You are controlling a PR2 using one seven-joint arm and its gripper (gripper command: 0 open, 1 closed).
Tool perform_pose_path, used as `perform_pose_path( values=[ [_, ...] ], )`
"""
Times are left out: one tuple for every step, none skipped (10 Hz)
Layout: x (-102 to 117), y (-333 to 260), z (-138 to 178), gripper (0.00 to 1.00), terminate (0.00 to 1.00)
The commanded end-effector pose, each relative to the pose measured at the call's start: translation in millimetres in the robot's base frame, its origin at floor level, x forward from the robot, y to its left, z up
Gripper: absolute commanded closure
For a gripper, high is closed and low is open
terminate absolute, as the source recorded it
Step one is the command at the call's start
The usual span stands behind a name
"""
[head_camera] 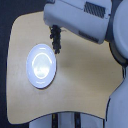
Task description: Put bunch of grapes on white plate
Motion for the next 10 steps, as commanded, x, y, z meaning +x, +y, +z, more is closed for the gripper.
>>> perform_pose_path(
  values=[
    [-41.5, 97.3, -33.9, 1.0, 0.0],
    [-48.2, 106.3, -42.7, 1.0, 0.0],
    [-55.1, 112.6, -55.0, 1.0, 0.0],
    [-59.8, 117.6, -64.7, 1.0, 0.0],
    [-63.8, 121.0, -74.4, 1.0, 0.0],
    [-67.9, 120.1, -86.7, 1.0, 0.0],
    [-68.5, 121.3, -91.4, 1.0, 0.0],
    [-69.2, 121.3, -97.9, 1.0, 0.0],
    [-70.2, 116.2, -104.0, 1.0, 0.0],
    [-70.4, 108.6, -111.2, 1.0, 0.0]
  ],
)
